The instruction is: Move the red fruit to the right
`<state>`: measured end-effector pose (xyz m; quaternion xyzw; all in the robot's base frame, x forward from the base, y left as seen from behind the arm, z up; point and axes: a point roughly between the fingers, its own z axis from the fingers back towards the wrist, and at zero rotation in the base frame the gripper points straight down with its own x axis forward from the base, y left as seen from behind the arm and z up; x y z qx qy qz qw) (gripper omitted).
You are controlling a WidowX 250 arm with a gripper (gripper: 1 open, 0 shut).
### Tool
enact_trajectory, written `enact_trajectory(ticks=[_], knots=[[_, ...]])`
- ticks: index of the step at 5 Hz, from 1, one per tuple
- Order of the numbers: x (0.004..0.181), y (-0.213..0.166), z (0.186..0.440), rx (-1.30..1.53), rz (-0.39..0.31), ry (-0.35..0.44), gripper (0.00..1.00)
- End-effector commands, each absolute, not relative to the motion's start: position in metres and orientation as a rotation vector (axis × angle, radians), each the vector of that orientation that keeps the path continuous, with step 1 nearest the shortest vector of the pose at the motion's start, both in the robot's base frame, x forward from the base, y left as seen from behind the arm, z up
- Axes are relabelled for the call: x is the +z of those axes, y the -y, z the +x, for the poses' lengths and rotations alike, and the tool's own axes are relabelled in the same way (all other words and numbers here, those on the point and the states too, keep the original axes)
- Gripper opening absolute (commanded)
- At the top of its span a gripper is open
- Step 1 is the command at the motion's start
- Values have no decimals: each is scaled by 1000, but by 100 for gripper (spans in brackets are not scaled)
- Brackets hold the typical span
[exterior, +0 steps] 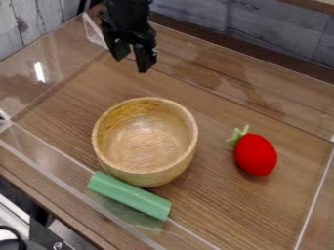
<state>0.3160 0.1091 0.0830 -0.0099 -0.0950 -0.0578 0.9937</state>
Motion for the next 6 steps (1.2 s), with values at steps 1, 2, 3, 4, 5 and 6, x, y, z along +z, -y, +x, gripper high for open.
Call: enact_trajectory(ticks=[1,2,3,4,5,6], knots=[[87,-116,326,-86,15,239,100],[94,-124,329,-54,23,247,100],[100,-132,332,-30,32,256,100],[89,-129,328,-32,20,224,100],[77,-116,316,-25,9,190,100],[77,-83,307,-44,-5,187,100]])
